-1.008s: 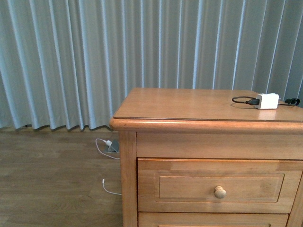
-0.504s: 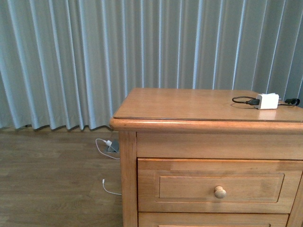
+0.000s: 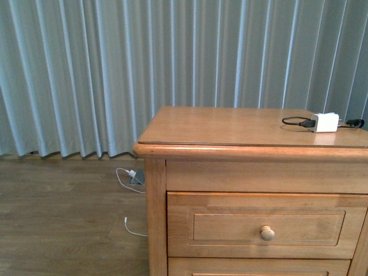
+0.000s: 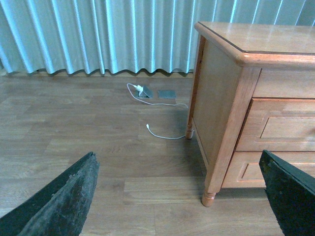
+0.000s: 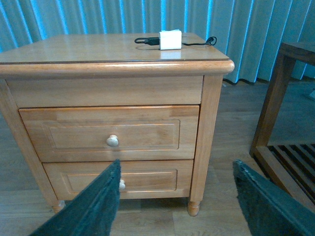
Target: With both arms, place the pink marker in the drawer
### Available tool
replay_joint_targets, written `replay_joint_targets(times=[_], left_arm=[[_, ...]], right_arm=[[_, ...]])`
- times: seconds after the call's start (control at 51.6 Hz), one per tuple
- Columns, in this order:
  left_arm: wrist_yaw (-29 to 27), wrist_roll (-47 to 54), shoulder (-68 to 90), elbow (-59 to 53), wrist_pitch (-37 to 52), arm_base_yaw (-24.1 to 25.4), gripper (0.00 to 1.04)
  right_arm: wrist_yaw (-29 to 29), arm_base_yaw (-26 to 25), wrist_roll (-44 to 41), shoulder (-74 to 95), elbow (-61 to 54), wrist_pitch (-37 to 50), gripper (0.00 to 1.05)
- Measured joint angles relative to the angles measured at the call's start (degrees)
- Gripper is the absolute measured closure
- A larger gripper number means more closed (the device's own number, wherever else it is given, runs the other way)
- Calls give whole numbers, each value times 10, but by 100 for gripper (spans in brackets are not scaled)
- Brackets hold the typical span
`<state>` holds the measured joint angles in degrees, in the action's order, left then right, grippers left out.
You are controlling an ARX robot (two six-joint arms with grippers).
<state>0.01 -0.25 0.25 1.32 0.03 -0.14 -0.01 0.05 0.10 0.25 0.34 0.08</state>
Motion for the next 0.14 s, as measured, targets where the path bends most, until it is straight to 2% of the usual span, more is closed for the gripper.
replay_joint_targets(times=[0.136], left_arm=[[0,0,0,0,0,0,6]], right_arm=[[0,0,0,0,0,0,11]])
